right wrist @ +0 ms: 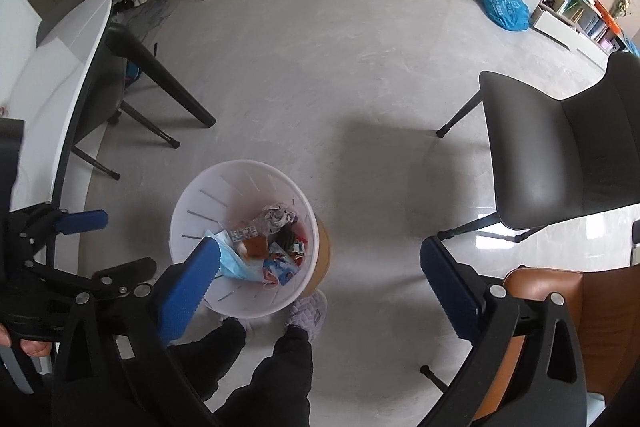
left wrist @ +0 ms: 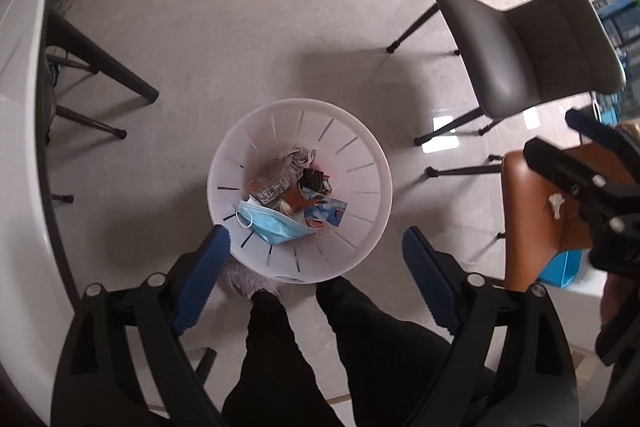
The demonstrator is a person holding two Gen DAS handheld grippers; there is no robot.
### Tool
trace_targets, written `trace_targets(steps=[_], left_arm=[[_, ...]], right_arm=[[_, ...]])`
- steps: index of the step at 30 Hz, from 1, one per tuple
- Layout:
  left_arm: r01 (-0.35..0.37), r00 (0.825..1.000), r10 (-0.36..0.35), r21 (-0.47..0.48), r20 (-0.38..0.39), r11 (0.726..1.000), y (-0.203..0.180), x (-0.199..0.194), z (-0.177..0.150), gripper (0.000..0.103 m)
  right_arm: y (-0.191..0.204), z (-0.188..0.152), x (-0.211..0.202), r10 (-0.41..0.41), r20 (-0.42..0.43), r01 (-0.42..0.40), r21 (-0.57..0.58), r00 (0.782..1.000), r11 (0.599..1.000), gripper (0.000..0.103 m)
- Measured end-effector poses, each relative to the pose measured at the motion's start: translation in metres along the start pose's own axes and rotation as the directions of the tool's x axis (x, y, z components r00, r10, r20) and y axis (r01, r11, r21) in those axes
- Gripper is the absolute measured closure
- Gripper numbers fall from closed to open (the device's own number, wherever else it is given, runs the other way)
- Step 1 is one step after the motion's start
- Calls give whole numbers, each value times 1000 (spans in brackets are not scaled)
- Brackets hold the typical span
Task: Collect trash
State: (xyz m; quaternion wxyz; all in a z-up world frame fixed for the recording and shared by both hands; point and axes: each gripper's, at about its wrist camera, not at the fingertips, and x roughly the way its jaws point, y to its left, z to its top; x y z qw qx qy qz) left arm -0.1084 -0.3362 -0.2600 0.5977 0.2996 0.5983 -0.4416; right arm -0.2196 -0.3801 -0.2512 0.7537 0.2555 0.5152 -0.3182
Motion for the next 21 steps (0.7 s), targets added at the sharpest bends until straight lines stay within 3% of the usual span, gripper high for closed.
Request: trace_targets(steps=[6,8,11,14,17,18,20,21], left_arm=[[-68,991,76,-75,110,995,18,-48,-3,18],[-91,978,112,-127,174,988,28,-75,-6,18],[-143,941,203,-224,271,964,49,-128,-18,18],[-210,879,332,-347,342,914,74,-186,-39,13],[-242,800,465,-505,380,829,102,-247,-70,9],[-251,765,517,-561,384,789,112,-270,-83,9],[-274,677,633,-670,375,690,125,-315,-112,9],[-277,644,672,-707,366,651,129,-332,-123,8]], right_arm=[[14,13,-12,34,29,-33,-52,999,998,3],[27,21,-24,57,39,-54,-80,998,995,3],[57,39,-51,95,80,-82,-152,992,985,3],[94,56,-83,174,128,-142,-227,976,964,3],[145,72,-122,294,181,-224,-330,938,917,3],[167,77,-139,334,208,-240,-376,919,895,3],[196,83,-162,385,233,-257,-438,893,861,2],[215,85,-178,423,247,-269,-481,872,834,2]])
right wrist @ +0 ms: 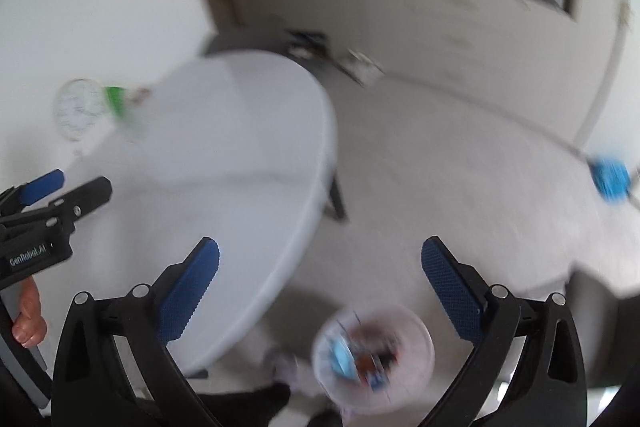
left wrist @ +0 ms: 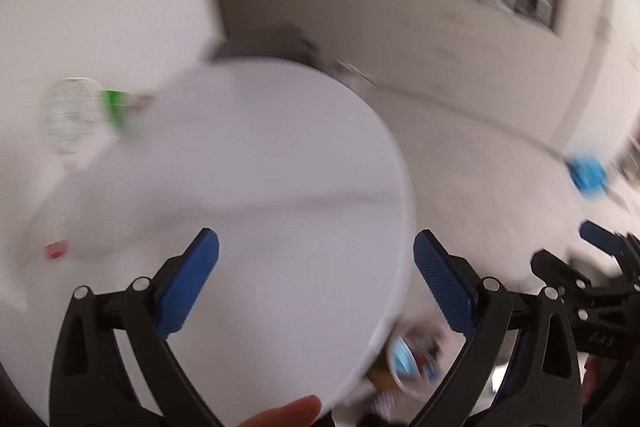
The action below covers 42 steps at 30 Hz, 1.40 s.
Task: Collect trash
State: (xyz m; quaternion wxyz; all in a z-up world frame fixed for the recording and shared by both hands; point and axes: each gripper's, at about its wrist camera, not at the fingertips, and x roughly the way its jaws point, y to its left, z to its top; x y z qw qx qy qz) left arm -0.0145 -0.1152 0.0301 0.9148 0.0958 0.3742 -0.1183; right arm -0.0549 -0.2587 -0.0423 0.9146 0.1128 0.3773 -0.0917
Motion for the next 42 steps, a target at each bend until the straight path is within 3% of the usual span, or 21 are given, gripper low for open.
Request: trace_targets(steps=[2,6,11,16,25,42], left_arm=[[-63,996,67,-69,55,996,28,-26,13,8],[-186,970,215,-228,114,956,82,-72,27,8],[-263,946,309,-325,99,909,115,-92,27,8],[-249,957,285,-353,53,902,125,-79,23,8],[-231,971,240,-338,-16,912,127,-44,13,8],[-211,976,216,-333,-24,919,132,-34,15,8]], right_arm=[[30,25,-12,55,63,-51,-61,997,997,2],[82,69,-43,160,189,-129,-168,969,977,2],[120,92,-65,208,274,-148,-224,939,963,2],[131,88,-67,240,263,-176,-243,935,954,2],[145,82,-42,156,202,-104,-249,967,963,2],[146,79,-35,114,176,-71,-232,978,970,2]])
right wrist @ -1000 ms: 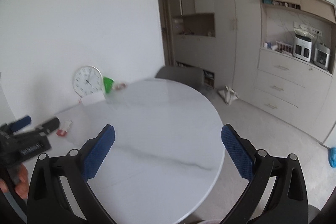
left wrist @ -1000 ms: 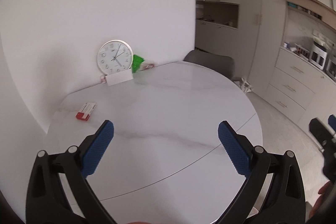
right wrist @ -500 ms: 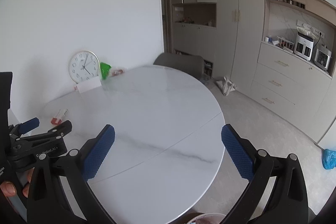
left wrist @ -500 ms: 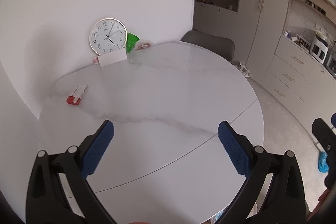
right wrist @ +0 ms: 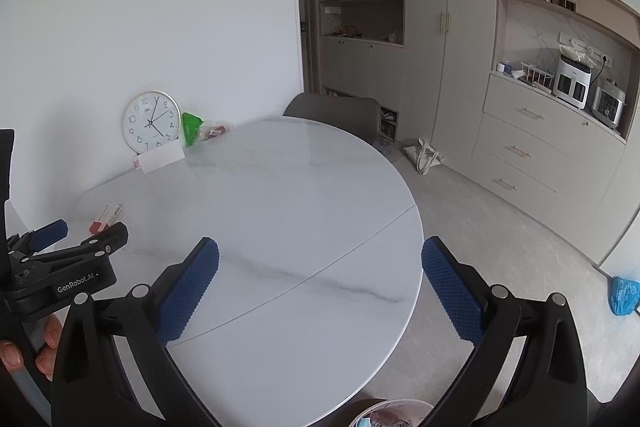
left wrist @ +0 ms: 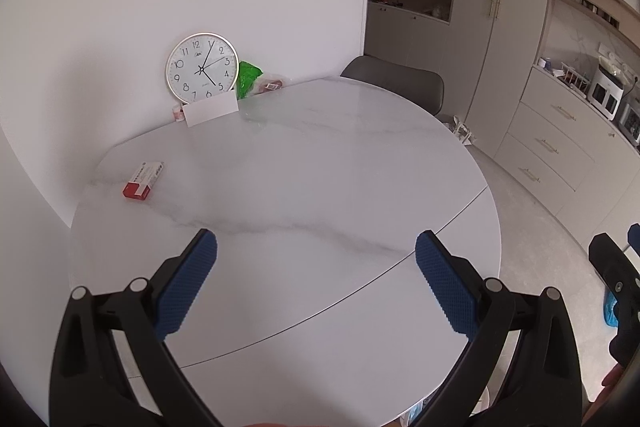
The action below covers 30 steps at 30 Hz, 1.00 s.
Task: Collect trash
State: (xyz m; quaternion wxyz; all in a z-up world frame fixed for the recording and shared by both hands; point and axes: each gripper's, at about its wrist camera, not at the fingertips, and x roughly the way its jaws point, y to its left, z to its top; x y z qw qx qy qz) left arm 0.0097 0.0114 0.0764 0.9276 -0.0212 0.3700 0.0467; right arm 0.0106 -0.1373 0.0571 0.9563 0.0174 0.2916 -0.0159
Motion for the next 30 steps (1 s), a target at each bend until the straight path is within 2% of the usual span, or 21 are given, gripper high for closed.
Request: trace_targets(steps=[30], left_arm=[[4,1000,-4,12,-3,1000,-3,1,0,8]], right_arm=[[-6,-2,2,-1,-9,1,4,1000,1000,2]])
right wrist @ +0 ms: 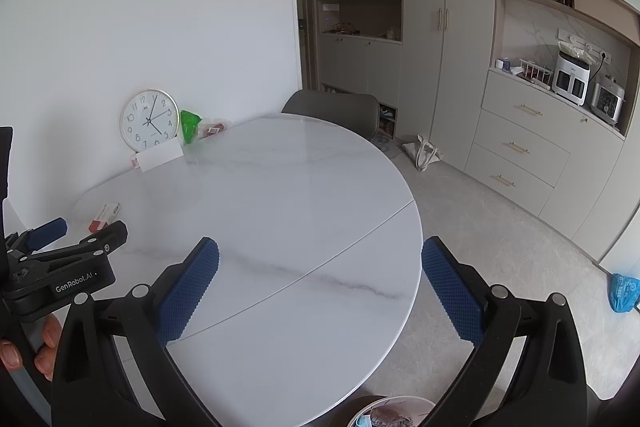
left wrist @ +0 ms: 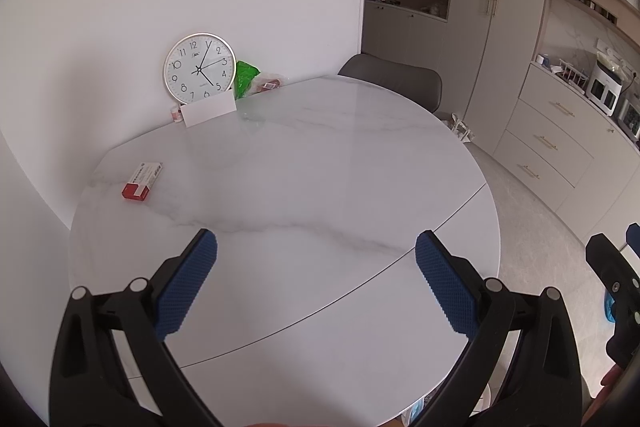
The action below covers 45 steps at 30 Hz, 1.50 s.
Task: Collect trash
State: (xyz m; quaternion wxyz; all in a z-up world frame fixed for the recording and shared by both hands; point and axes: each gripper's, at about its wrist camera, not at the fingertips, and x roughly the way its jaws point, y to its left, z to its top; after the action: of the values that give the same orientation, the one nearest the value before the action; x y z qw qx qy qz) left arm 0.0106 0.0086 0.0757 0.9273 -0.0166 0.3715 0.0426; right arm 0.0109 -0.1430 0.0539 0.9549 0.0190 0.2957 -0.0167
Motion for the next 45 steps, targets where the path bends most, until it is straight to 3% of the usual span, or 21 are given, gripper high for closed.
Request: trace_targets(steps=[45], left_arm=[[-9,1000,9,4,-2,1000,-5,0,-6,8]], right_arm=[[0,-7,2,-1,-12,1,-1,1000,1000,2]])
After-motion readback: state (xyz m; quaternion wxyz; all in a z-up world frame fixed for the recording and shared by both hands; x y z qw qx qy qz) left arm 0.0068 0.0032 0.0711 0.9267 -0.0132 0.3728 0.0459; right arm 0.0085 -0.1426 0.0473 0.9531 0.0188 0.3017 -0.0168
